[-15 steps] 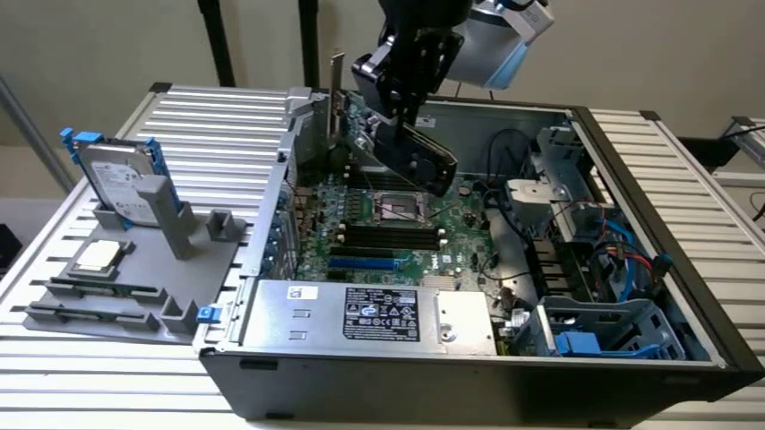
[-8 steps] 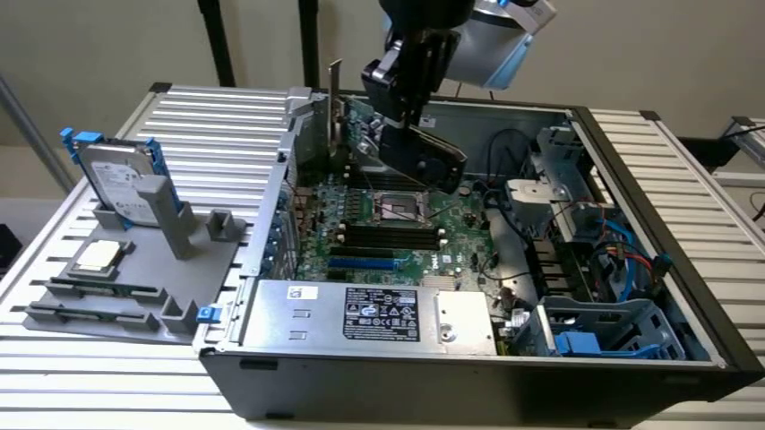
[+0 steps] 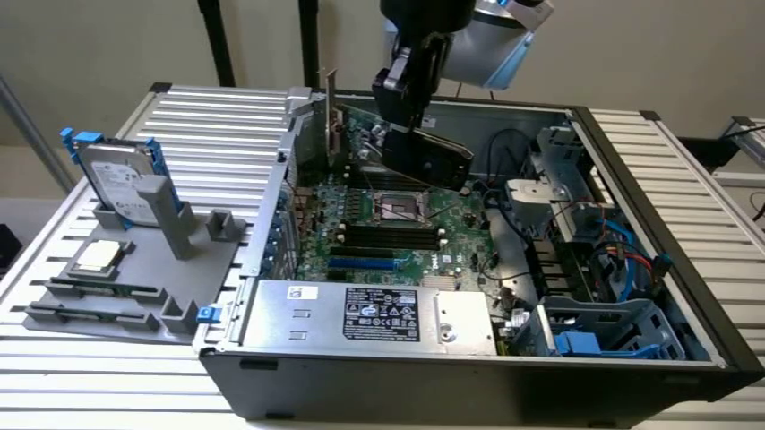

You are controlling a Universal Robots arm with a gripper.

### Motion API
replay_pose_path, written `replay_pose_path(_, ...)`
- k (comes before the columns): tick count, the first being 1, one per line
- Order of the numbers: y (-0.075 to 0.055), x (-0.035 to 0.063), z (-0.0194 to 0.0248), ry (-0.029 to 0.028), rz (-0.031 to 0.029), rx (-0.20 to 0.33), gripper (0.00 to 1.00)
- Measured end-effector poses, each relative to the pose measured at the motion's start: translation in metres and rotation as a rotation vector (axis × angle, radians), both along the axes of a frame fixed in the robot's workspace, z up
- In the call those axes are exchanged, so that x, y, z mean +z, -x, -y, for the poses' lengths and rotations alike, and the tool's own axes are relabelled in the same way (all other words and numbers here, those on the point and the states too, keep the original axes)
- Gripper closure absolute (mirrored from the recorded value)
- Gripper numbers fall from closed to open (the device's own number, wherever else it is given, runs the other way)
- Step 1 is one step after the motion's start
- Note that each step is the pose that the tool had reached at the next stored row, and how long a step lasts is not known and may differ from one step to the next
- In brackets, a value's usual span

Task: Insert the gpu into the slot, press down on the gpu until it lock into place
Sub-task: 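Insert the gpu into the slot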

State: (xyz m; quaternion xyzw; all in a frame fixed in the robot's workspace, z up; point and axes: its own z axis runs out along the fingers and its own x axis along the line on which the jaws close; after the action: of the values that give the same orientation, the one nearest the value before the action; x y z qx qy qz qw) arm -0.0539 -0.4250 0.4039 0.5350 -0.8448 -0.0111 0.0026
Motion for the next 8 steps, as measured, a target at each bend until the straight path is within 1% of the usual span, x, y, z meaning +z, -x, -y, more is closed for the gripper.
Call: replay_pose_path(8,0.0,-0.0079,0.0,-0.0057,0.0018,0.145,0.74)
